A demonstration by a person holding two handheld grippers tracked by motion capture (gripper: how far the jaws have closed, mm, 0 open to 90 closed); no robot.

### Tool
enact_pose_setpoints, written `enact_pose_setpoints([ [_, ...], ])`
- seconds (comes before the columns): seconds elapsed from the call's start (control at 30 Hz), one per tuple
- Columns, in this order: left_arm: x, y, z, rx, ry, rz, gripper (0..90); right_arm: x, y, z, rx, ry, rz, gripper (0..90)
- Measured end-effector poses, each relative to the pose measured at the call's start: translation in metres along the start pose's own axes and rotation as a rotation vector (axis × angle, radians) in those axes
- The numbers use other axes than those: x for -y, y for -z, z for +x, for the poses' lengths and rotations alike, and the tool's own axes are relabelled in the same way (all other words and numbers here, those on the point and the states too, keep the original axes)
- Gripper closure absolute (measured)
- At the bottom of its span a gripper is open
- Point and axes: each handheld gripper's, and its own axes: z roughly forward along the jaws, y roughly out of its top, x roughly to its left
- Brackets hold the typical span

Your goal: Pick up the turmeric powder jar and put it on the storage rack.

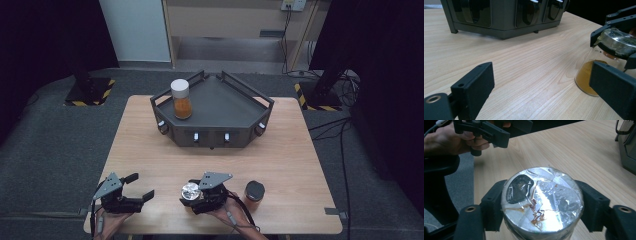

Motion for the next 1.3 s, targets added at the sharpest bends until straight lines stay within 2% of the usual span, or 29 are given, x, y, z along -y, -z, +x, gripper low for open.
enact_pose_setpoints([
  [0.13, 0.0, 0.0, 0.0, -0.001, 0.0, -0.002, 5.3, 0.001, 0.001, 0.005, 0.017, 0.028, -0.008, 34.1],
  [0.6, 0.0, 0.0, 0.001, 0.002, 0.001, 0.0, 5.3, -0.006, 0.002, 0.007, 0.027, 0.031, -0.013, 34.5],
  [0.77, 0.0, -0.001, 0.001, 0.005, 0.001, 0.001, 5.2, -0.016, 0.007, 0.005, 0.026, 0.042, -0.013, 34.4],
  [1.03, 0.0, -0.001, 0.0, 0.001, 0.0, -0.001, 5.0, -0.032, 0.019, -0.001, 0.035, 0.024, -0.032, 34.4],
  [1.3, 0.001, -0.001, 0.0, 0.0, 0.001, -0.002, 4.8, -0.053, 0.032, -0.008, 0.047, 0.031, -0.022, 34.4],
])
